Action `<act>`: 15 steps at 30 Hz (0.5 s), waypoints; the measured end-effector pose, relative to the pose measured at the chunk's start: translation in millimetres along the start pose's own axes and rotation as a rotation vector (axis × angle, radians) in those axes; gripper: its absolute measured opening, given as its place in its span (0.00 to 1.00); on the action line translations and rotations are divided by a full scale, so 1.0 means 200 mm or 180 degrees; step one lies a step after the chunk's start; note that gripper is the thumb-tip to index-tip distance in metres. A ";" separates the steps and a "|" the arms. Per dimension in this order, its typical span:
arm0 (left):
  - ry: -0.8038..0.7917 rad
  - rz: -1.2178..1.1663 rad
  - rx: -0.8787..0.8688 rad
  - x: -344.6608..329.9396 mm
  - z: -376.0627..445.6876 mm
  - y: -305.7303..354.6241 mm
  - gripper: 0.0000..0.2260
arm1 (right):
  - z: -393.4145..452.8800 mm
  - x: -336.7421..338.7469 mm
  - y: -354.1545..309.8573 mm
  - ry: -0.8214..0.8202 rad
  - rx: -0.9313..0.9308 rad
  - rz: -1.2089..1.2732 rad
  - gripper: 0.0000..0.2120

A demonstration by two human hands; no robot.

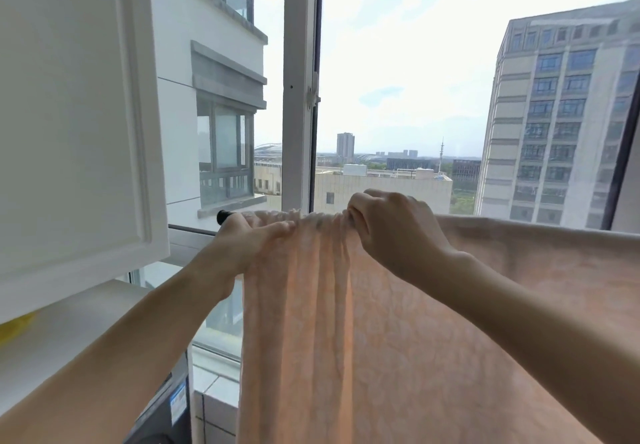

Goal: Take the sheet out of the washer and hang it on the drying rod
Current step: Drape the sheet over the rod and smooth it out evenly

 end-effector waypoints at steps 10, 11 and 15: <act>0.0310 0.1172 -0.0589 -0.04 -0.03 0.10 0.06 | 0.03 -0.04 -0.05 -0.0023 -0.0031 -0.0035 0.09; 0.0261 0.0993 -0.0530 -0.05 -0.03 0.09 0.06 | 0.03 -0.05 -0.06 -0.0025 -0.0023 -0.0042 0.09; -0.0133 0.0122 -0.0229 -0.12 -0.06 0.04 0.18 | 0.04 -0.06 -0.08 -0.0052 0.0029 0.0021 0.09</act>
Point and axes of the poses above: each hand's wrist, its own z-axis towards the middle knuckle, its own x-axis out of the back of the hand, y = z × x, the point moved 10 cm from there along z, towards the middle knuckle, and after that the axes turned 9 degrees about z, right-handed, at the moved point
